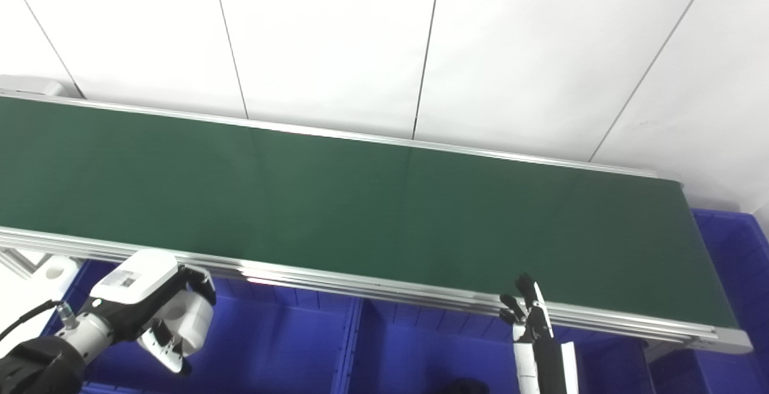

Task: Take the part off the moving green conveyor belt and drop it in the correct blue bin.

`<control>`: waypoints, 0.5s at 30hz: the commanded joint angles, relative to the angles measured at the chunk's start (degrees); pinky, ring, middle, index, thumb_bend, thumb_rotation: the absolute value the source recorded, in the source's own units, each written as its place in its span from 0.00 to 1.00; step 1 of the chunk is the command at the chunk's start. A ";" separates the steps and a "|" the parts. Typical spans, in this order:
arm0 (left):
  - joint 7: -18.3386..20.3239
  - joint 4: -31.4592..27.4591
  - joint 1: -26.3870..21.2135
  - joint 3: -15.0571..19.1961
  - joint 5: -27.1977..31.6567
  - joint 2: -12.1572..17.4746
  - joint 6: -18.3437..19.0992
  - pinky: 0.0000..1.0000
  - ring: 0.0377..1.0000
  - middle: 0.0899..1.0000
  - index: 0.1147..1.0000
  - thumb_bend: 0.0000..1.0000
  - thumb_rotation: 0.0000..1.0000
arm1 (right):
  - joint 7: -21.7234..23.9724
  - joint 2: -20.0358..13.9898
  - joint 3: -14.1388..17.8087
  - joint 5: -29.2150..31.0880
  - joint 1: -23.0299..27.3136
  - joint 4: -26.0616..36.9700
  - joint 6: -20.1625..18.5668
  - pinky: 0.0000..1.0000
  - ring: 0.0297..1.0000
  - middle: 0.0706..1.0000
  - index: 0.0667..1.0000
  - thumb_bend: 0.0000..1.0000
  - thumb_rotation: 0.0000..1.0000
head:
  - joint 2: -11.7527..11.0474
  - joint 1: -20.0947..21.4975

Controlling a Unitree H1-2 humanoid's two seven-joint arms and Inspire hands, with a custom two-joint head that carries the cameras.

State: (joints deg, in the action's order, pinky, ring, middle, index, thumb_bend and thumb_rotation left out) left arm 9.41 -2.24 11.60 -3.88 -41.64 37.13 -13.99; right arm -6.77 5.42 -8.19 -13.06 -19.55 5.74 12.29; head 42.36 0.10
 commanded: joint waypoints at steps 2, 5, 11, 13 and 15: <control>-3.24 0.03 -1.10 0.29 -0.98 1.23 -2.08 0.32 0.36 0.40 0.45 0.52 0.00 | 0.44 0.30 0.04 0.40 0.83 2.71 -1.12 0.82 0.86 0.94 0.95 0.67 1.00 | 0.52 -4.14; -3.25 -1.77 -1.25 -0.21 -1.99 -0.48 -0.84 0.31 0.36 0.40 0.45 0.52 0.00 | 1.52 -1.06 0.84 2.22 1.23 3.68 -1.91 0.83 0.87 0.95 0.95 0.69 1.00 | 0.46 -8.29; 1.30 -9.89 -1.74 -0.58 -4.47 -3.14 5.03 0.31 0.37 0.41 0.44 0.52 0.00 | 2.70 -2.76 1.75 4.31 1.36 5.04 -1.96 0.83 0.88 0.95 0.96 0.60 1.00 | 0.55 -9.98; 2.05 -10.76 -1.93 -0.65 -4.79 -3.38 5.70 0.29 0.35 0.41 0.44 0.52 0.00 | 2.76 -2.94 1.94 4.47 1.25 5.15 -2.07 0.83 0.88 0.96 0.96 0.59 1.00 | 0.78 -9.53; 2.61 -10.98 -2.08 -0.63 -4.78 -3.40 5.84 0.27 0.33 0.39 0.45 0.52 0.00 | 2.80 -2.90 2.08 4.51 1.18 5.39 -2.36 0.83 0.88 0.96 0.96 0.60 1.00 | 0.92 -9.23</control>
State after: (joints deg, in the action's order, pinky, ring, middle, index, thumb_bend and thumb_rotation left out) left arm 12.23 -11.55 10.45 -5.18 -46.45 32.67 -8.71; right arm -4.13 2.39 -6.27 -8.76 -18.57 8.55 9.65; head 43.24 -9.05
